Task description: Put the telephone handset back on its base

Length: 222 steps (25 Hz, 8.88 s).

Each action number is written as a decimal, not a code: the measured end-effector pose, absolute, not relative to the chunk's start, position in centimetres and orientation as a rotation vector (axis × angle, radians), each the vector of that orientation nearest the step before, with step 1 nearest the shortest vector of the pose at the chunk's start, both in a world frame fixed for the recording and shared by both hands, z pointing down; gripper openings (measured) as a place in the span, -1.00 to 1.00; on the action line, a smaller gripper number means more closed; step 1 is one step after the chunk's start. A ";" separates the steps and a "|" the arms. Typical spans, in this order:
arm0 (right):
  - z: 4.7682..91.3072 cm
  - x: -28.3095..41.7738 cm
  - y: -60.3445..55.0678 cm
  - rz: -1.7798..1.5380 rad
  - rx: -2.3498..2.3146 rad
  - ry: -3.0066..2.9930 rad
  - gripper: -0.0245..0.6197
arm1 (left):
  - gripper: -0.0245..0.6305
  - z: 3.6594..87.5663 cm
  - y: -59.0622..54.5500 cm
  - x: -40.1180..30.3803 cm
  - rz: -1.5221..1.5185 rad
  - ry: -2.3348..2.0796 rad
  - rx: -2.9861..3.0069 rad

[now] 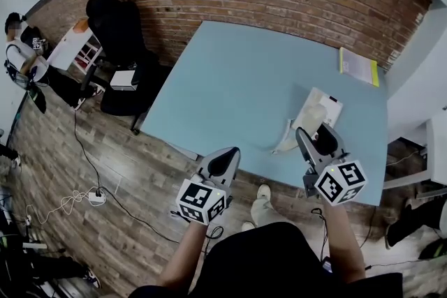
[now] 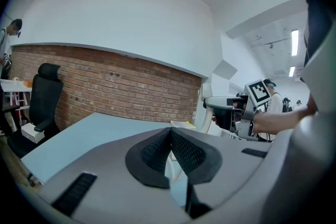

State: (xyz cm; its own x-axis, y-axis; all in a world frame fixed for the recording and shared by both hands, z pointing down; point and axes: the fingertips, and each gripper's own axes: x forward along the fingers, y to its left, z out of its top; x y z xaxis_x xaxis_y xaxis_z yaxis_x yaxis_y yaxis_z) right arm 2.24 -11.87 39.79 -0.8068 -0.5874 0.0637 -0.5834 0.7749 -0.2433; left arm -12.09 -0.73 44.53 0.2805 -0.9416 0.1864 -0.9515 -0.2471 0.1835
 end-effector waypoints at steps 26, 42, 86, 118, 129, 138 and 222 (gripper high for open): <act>42.0 -2.1 -23.4 -0.537 -0.915 2.955 -0.18 | -0.90 44.8 -11.2 -16.3 0.021 -1.816 2.201; 44.7 -1.5 -28.3 -0.628 -0.875 2.968 -0.18 | -0.90 46.1 -15.6 -15.0 0.086 -1.840 2.155; 48.6 5.5 -28.9 -0.749 -1.559 2.752 -0.18 | -0.90 48.2 -24.8 -12.5 0.154 -1.333 2.416; 59.4 5.9 -32.5 -1.113 -1.927 2.744 -0.18 | -0.90 49.1 -27.9 -13.3 0.193 -1.186 2.475; 61.2 5.7 -33.5 -1.179 -1.937 2.722 -0.18 | -0.90 49.6 -28.5 -13.2 0.189 -1.182 2.458; 62.8 5.2 -35.3 -1.218 -1.952 2.698 -0.18 | -0.90 50.2 -28.8 -13.9 0.199 -1.210 2.428; 58.4 4.2 -34.6 -1.025 -2.012 2.712 -0.56 | -0.90 47.7 -28.0 -13.8 0.121 -1.213 2.478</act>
State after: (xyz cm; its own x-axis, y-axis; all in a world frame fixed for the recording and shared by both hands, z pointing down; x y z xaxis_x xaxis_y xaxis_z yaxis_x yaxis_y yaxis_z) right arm 4.18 -34.64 58.43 -0.3001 -0.7343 0.6088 -0.9535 0.2116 -0.2148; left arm -13.75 -28.05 47.73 0.6245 -0.7437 0.2386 -0.7761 -0.5567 0.2961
